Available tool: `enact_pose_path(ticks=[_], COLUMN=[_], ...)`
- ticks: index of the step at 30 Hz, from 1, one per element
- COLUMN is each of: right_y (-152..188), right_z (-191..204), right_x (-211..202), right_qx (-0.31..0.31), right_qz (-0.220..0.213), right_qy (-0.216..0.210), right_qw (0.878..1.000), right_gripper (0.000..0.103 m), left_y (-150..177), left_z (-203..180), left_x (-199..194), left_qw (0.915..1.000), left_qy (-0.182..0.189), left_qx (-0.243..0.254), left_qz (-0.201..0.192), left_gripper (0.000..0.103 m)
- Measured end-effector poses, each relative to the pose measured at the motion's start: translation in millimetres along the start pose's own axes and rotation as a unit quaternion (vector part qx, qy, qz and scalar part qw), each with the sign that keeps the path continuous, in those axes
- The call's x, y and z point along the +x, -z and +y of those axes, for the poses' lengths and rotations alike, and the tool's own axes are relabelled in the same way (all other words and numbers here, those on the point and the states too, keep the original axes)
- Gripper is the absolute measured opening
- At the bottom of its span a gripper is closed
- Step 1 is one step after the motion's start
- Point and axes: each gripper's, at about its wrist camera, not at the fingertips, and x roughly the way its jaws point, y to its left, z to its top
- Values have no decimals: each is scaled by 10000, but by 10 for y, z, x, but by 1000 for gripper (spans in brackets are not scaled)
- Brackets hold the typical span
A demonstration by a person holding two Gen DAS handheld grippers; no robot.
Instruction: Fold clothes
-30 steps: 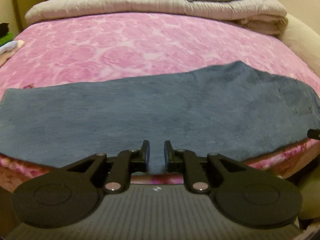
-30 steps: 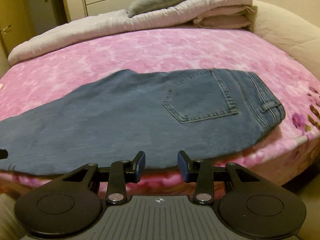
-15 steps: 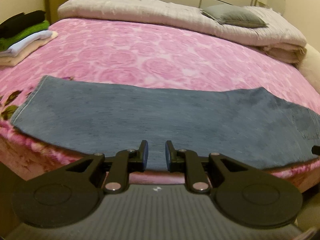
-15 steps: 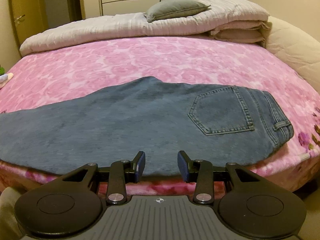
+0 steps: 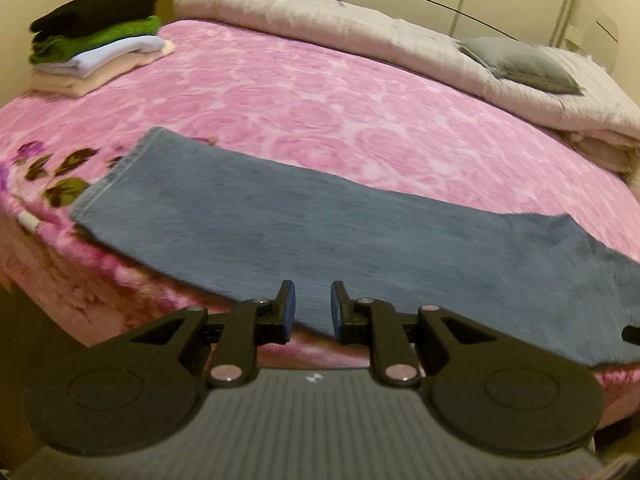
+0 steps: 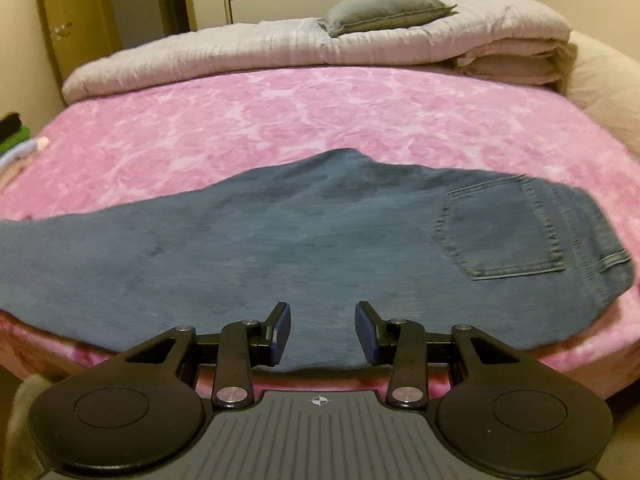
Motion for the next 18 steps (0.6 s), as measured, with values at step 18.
enact_pose_path(ticks=[18], right_y=[73], right_z=[-65], right_x=[330], right_qx=[687], right_qz=[436], right_qy=[-276], right_qw=[9963], right_gripper=[40], left_y=[104], left_z=[1686], left_x=[263], left_qw=[9509], left_qy=[371], left_qx=[-3007], left_qz=[-634], left_gripper=[22])
